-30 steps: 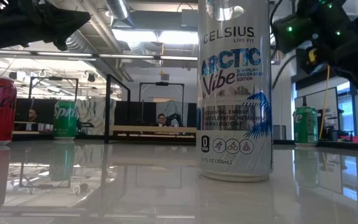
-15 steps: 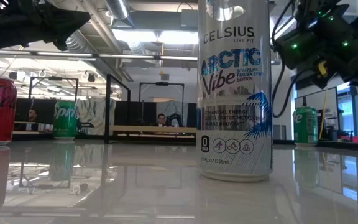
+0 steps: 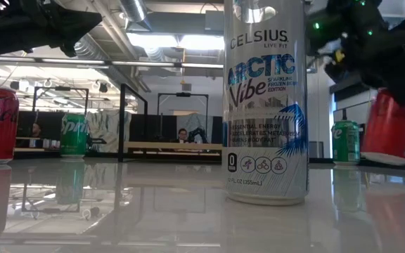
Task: Place canned beverage on shelf
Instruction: Move the red and black soda can to the center of the table, then put the white and yellow soda can on the shelf
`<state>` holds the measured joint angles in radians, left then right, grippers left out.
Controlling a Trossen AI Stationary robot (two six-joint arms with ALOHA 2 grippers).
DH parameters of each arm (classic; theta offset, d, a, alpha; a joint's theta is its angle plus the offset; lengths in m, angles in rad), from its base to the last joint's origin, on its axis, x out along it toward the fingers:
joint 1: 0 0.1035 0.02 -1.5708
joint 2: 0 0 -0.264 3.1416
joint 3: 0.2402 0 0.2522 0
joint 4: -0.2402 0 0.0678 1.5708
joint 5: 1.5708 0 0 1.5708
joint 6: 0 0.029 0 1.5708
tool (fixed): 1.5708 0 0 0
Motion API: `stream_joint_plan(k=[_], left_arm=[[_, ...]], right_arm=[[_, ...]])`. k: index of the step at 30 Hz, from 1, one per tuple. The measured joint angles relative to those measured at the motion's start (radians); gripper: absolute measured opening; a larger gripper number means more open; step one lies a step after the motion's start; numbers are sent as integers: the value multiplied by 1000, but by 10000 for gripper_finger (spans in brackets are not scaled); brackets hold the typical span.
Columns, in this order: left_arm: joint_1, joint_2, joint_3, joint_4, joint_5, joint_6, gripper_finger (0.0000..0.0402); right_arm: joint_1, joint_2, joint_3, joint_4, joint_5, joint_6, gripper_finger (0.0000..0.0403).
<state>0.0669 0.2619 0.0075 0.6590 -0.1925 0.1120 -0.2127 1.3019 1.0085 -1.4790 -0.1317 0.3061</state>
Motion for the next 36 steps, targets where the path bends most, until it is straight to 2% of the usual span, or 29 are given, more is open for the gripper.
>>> stream_joint_plan(k=[4, 9, 19, 29, 36], left_arm=[[0, 0, 0, 0, 0, 1, 0], [0, 0, 0, 1, 0, 1, 0], [0, 0, 0, 0, 4, 0, 0], [0, 0, 0, 9, 56, 0, 0], [0, 0, 0, 9, 55, 3, 0]], right_arm=[[76, 32, 62, 50, -14, 1, 285], [149, 154, 148, 38, 14, -6, 285], [182, 409, 287, -5, 8, -76, 286], [181, 443, 364, 2, 8, -81, 364], [181, 442, 449, -11, 9, -86, 380]])
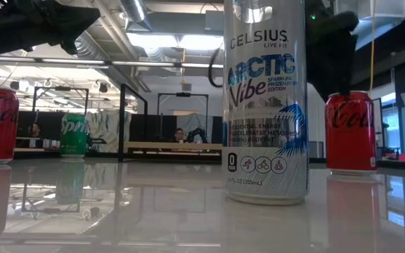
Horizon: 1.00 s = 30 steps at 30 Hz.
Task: Place canned beverage on shelf
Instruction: Put the white and yellow soda can on the shelf
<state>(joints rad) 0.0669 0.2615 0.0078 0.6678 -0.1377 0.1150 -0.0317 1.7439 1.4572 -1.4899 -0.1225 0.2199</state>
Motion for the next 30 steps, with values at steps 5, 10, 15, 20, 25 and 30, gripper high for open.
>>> stream_joint_plan(k=[5, 10, 15, 20, 25, 30], left_arm=[[0, 0, 0, 0, -9, 18, 0], [0, 0, 0, -1, -2, 19, 0], [0, 0, 0, -1, -2, 19, 0], [0, 10, 0, -2, 6, 11, 0], [0, 19, 0, 13, 32, -2, 0], [0, 45, 0, 16, 82, -46, 0]], right_arm=[[48, -41, 51, -2, 56, -45, 374], [119, -123, 56, 5, 157, -63, 376], [172, -203, 56, 36, 231, -5, 376], [227, -288, 55, 38, 350, 49, 376], [266, -347, 55, 50, 419, 106, 376], [313, -374, 55, 49, 455, 159, 376]])
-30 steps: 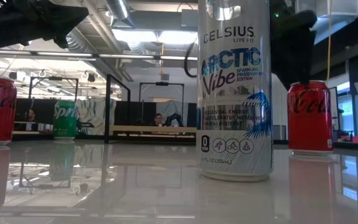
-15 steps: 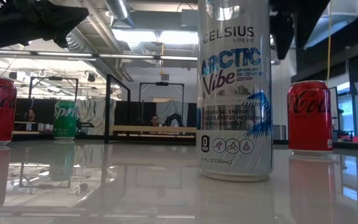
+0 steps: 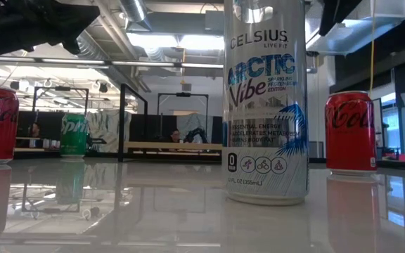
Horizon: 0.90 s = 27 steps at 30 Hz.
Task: Place canned beverage on shelf
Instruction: Put the white and yellow soda can on the shelf
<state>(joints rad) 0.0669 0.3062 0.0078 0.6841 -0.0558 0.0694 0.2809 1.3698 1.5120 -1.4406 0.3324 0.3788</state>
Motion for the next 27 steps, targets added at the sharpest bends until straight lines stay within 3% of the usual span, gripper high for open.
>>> stream_joint_plan(k=[6, 13, 27], left_arm=[[-21, 65, 0, 22, 22, -75, 0], [-88, 156, 0, 53, -41, -140, 0], [-213, 237, 0, 249, -58, -7, 0]], right_arm=[[135, -2, -1, -12, -12, 142, 376], [330, -2, -1, -46, -77, 419, 376], [670, -2, -1, -107, -208, 1253, 376]])
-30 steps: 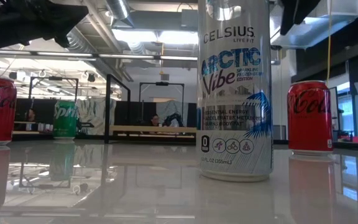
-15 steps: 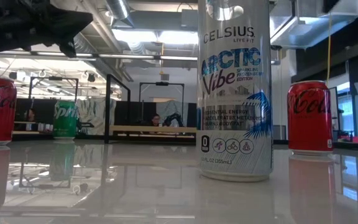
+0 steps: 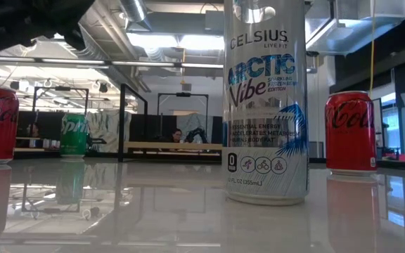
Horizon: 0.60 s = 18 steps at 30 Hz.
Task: Place canned beverage on shelf
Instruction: Put the white and yellow soda can on the shelf
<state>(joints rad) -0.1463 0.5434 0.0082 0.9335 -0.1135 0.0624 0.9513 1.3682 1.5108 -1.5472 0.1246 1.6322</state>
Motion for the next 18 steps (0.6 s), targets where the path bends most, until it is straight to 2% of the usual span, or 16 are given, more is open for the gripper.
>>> stream_joint_plan(k=[3, 8, 14, 18], left_arm=[[-1, 0, 0, 9, 0, 0, 0], [0, 0, 0, 7, 0, 1, 0], [0, 0, 0, 10, 0, 2, 0], [0, 0, 0, 28, 0, 12, 0]], right_arm=[[58, 4, 0, -26, -43, 200, 376], [143, 17, 0, -23, -49, 400, 376], [201, 79, 0, 18, -54, 433, 376], [201, 119, 0, -17, -191, 474, 376]])
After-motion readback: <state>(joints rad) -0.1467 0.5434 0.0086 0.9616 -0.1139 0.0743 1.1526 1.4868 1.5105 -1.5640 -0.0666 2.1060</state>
